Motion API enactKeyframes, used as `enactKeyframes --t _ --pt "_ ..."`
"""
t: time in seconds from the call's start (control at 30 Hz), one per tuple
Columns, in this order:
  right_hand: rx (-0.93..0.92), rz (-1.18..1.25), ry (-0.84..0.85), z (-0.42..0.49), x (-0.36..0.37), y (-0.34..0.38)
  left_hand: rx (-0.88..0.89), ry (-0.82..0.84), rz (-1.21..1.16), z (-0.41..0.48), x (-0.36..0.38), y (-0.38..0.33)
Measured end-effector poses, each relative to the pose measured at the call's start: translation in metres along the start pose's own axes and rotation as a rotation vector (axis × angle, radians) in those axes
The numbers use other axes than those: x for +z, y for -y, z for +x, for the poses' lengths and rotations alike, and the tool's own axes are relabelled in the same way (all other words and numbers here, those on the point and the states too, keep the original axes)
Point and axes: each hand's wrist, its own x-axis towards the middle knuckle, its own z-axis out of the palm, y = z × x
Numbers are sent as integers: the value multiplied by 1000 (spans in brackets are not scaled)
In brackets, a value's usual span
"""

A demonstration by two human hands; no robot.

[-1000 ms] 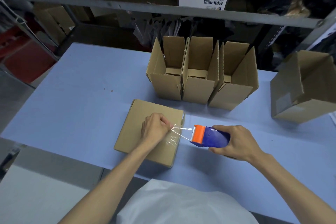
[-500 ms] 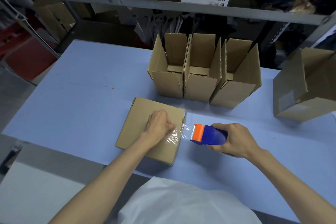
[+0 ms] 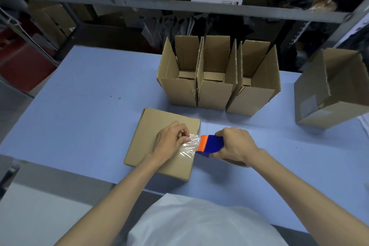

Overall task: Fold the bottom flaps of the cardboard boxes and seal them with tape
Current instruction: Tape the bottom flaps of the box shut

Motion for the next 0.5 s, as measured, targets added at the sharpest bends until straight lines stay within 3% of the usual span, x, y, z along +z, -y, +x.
enactKeyframes --t 0.2,0.33,0.43,0.5 --pt "-72 -397 80 16 -6 21 -9 1 5 0 2 4" --pt "63 -252 20 5 9 5 131 8 101 0 -1 3" --pt "171 -125 -105 -1 11 -6 366 198 351 -3 4 -2" --pt "221 -119 -163 -3 17 -10 360 266 421 -1 4 -8"
